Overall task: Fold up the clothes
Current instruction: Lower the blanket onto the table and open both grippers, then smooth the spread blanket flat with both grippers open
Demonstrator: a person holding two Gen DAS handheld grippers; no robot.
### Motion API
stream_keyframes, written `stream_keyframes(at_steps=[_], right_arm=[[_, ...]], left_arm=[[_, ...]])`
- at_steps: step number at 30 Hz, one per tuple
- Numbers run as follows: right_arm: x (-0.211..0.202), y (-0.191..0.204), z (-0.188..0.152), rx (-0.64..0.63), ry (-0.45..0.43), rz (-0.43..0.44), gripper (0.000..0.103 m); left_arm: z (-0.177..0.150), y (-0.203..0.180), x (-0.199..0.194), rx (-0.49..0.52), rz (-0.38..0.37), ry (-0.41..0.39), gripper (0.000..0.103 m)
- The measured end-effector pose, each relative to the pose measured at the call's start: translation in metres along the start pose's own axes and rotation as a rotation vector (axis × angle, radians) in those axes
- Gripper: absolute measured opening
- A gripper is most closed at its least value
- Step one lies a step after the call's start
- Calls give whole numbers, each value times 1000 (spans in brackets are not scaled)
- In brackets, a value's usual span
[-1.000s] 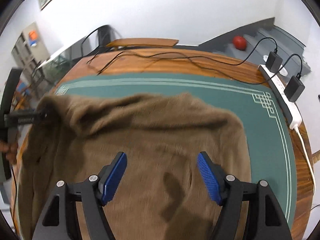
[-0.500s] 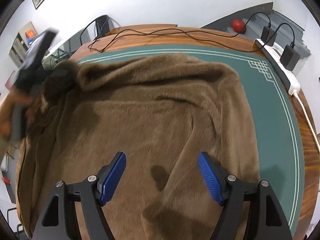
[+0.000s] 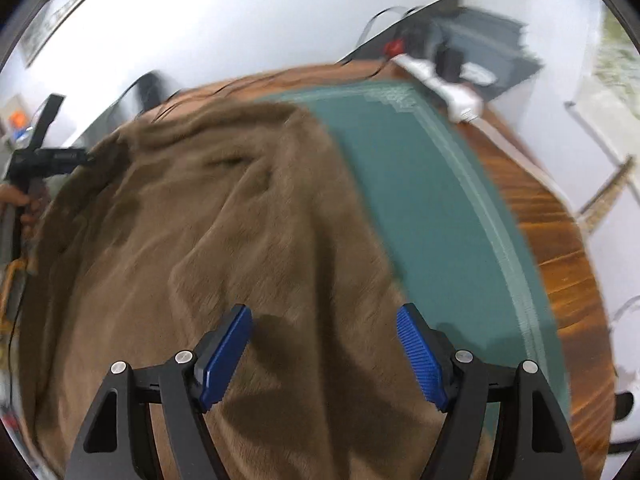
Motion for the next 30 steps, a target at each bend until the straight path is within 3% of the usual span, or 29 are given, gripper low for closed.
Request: stream_keyframes(at_steps=[5, 10, 12, 16, 22, 26, 30], right_arm=[[13, 12, -8, -37, 67, 141, 77], [12, 22, -4, -40, 70, 156, 77], [11, 32, -3, -125, 92, 100, 77], [25, 26, -4, -182, 148, -51, 77], [6, -47, 29, -85, 43, -372, 77], [-15, -76, 39, 19, 7, -375, 77], [-30, -46, 22, -106, -5, -355, 77]], left_arm=[[-54, 4, -29, 22, -50, 27, 81], [-111, 13, -66, -1, -88, 46, 81], [-135, 18, -80, -14, -97, 54, 81], [-182, 28, -91, -18, -36, 89, 82], [-238, 42, -97, -24, 15, 160, 82], [-257, 49, -98, -39, 51, 164, 82], [-268, 52, -96, -16, 97, 148, 84]])
Point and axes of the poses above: each gripper's, at about its wrist camera, not at the fingertips, and x roughly the way its jaws point, y to its left, z to its top, the point moved 3 cm from there along x, roughly the way its jaws point, and after that the axes turned 6 degrees about -x, right-handed, at the moved point
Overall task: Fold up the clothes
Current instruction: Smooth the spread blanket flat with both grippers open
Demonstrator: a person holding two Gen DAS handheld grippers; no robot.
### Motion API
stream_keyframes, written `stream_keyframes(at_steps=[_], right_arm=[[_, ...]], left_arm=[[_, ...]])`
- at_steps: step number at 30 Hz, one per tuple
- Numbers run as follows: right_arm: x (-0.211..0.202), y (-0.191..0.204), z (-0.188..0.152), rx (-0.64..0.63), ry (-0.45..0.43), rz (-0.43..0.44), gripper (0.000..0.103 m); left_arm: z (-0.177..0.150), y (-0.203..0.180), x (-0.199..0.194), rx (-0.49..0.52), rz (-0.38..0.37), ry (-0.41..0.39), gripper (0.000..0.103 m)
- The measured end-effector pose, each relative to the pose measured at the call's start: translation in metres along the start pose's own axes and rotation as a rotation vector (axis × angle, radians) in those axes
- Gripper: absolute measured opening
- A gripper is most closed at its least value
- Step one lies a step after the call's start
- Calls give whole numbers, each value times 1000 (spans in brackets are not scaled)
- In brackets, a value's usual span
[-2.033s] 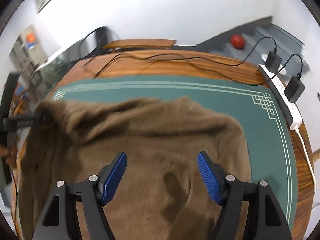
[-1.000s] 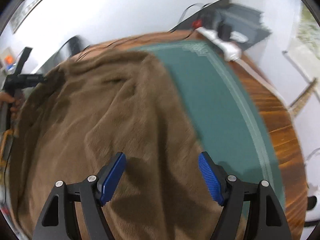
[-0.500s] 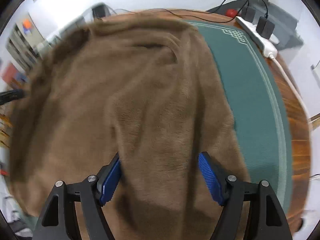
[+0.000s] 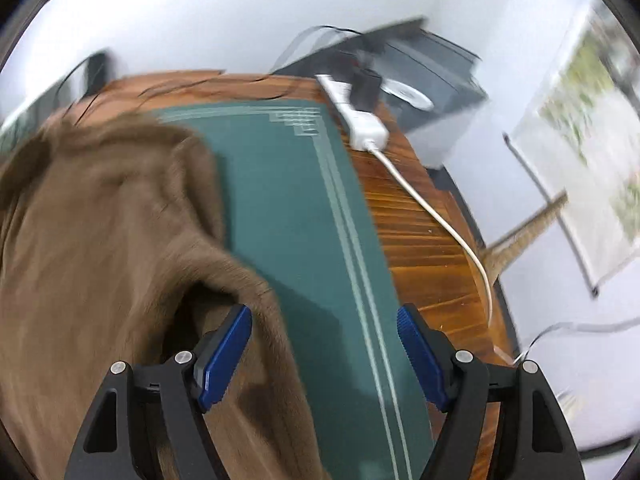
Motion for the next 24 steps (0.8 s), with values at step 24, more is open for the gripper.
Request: stream_keyframes(at_steps=[24], right_arm=[[-89, 53, -137, -83, -57, 282, 77]], left_arm=[[0, 91, -59, -75, 365, -283, 87]])
Point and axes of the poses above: each gripper's, at about its wrist camera, not at the fingertips, and x roughly the way its jaws point, y to its left, z to its top, the point moved 3 cm from there along x, roughly the way its jaws point, and after that the axes turned 6 degrees about -x, right-handed, at the moved point
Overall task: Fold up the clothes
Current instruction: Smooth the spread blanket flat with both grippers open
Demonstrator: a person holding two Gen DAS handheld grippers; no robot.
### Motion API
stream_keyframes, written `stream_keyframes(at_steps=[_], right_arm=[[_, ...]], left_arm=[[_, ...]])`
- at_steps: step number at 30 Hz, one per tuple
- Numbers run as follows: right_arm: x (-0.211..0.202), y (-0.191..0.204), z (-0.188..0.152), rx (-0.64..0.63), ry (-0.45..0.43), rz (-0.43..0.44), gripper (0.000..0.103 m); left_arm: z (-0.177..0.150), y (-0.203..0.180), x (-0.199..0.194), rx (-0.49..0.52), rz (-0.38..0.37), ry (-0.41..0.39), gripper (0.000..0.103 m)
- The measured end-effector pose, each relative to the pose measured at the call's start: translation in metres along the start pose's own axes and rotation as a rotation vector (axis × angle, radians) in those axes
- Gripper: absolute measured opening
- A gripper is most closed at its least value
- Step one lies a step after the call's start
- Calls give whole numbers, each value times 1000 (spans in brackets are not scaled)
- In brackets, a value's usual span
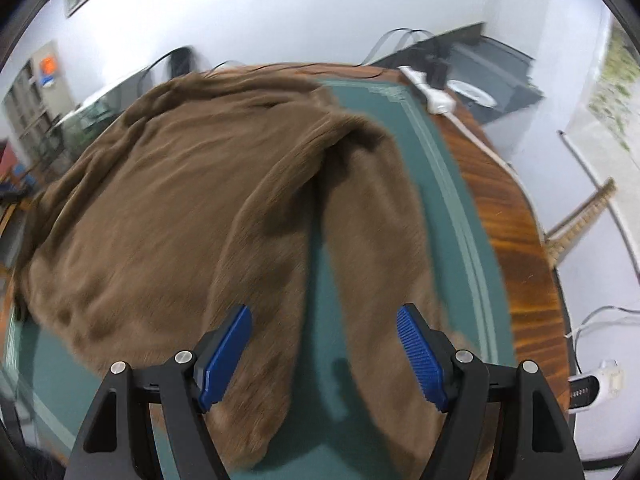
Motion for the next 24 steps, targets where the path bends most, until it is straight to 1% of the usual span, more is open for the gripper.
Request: stream_keyframes(at_steps=[2, 7, 8, 10, 11, 12, 13, 14, 16, 17, 18, 19, 20, 21, 23, 24], right_arm=[[-4, 14, -14, -69, 9, 4, 77], [-10, 38, -54, -227, 45, 9, 77], [-12, 40, -59, -243, 47, 11, 77], [-15, 44, -69, -269, 53, 41, 77], [-16, 47, -73, -281, 57, 61, 77], [-15, 52, -76, -301, 63, 81, 77], [-14, 58, -79, -334, 73, 107, 77], [-12, 64, -82, -366, 80, 118, 77], [-7, 73, -86, -433, 78, 84, 77], [-5, 77, -87, -467, 77, 66, 77], [-2, 81, -88, -495, 76, 38, 77], [4, 83, -87, -514, 74, -10, 77], [9, 83, -84, -519, 63, -45, 77], [11, 80, -78, -508, 46, -58, 77], [14, 74, -62, -459, 11, -92, 77], [15, 71, -54, -427, -6, -106, 77]], left_arm=[[-19, -6, -16, -1, -66, -2, 87], [-64, -25, -56, 12, -187, -37, 87], [-74, -34, -61, 21, -216, -35, 89], [-84, -51, -58, 63, -217, -19, 89], [-89, -58, -55, 82, -209, -9, 89], [-93, -62, -47, 88, -165, 15, 89], [-94, -61, -35, 78, -123, 46, 89], [-97, -55, -23, 47, -87, 82, 89], [-100, -36, -6, -21, 2, 130, 89], [-100, -20, 1, -68, 55, 146, 89], [-101, -7, 5, -106, 88, 158, 89], [-100, 6, 7, -146, 120, 169, 89], [-100, 18, 5, -190, 136, 170, 89], [-100, 28, 2, -230, 145, 168, 89], [-99, 34, -11, -265, 84, 142, 89], [-99, 30, -19, -260, 44, 123, 89]])
Point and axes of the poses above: each gripper's, at about its wrist camera, not at the fingertips, and x roughly the way its jaws point, y to its left, z to its top, the point moved 3 cm from there along x, roughly the way its jaws point, and after that the axes turned 6 degrees about -x, right-handed, at the moved point
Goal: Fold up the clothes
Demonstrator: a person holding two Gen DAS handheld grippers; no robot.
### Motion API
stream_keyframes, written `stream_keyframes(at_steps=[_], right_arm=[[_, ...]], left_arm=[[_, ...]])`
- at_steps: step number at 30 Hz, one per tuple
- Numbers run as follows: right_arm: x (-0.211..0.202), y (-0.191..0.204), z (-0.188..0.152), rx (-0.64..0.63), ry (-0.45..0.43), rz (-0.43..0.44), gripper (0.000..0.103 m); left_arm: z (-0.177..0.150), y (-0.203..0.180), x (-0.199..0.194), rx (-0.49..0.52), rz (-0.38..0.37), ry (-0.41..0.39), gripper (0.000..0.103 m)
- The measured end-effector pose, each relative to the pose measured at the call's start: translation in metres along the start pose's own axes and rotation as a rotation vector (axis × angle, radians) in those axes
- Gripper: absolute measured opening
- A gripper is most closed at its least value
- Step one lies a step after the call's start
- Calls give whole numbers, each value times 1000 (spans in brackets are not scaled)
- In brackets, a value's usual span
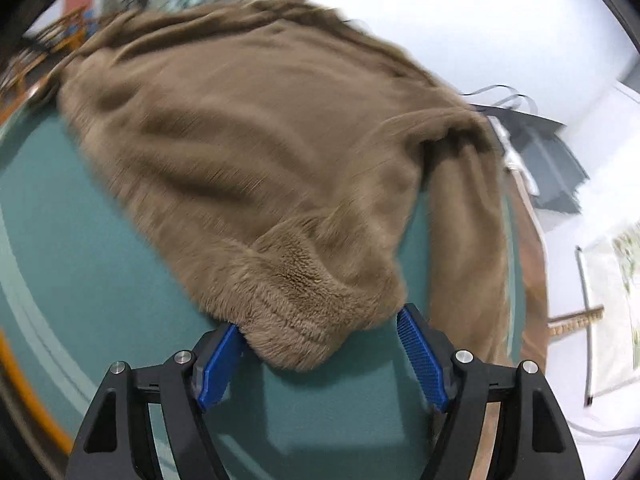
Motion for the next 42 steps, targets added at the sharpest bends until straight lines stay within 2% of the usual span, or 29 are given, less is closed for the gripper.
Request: stream_keyframes(at_steps=[2, 5, 7, 9, 12, 14, 17, 20, 25, 29, 32, 37, 40, 42], right_arm=[[2, -15, 20, 64, -29, -27, 77], [-6, -31, 49, 108, -102, -38, 77], [-15, -46, 66, 159, -158, -22, 77], [-19, -62, 75, 230, -177, -16, 77], [-20, -89, 83, 364, -173, 8, 77], [-21, -103, 78, 418, -156, 1, 77], [-17, -110, 70, 386, -116, -64, 77], [-5, -117, 60, 413, -77, -35, 77], [7, -111, 48, 452, -39, -21, 77], [6, -111, 54, 459, -47, -23, 77], [4, -112, 59, 455, -52, -26, 77], [5, -113, 60, 450, -42, -23, 77], [3, -113, 61, 445, -39, -23, 77], [1, -114, 60, 451, -42, -21, 77]], left_arm=[[-9, -12, -20, 45, -99, -29, 89], [-29, -56, -40, 173, -243, -33, 89], [-41, -81, -41, 253, -256, -30, 89], [-48, -92, -28, 305, -183, -11, 89], [-41, -79, -1, 271, -80, 29, 89], [-30, -52, 20, 183, -1, 58, 90], [-13, -16, 33, 27, 20, 96, 90], [-4, -7, 24, 20, 48, 50, 90], [-17, -33, -16, 144, -77, -47, 90], [-42, -72, -53, 279, -246, -107, 90], [-58, -88, -54, 317, -380, -91, 90], [-78, -117, -42, 318, -509, -22, 90], [-87, -129, -41, 331, -518, -10, 90], [-82, -136, -31, 305, -471, -6, 89]])
Point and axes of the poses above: each gripper's, at about its wrist camera, not at the fingertips, and x roughly the way its jaws point, y to its left, z to its top, the point moved 3 cm from there along x, roughly the way its jaws point, and after that the axes turned 6 degrees about -x, right-handed, at the moved point
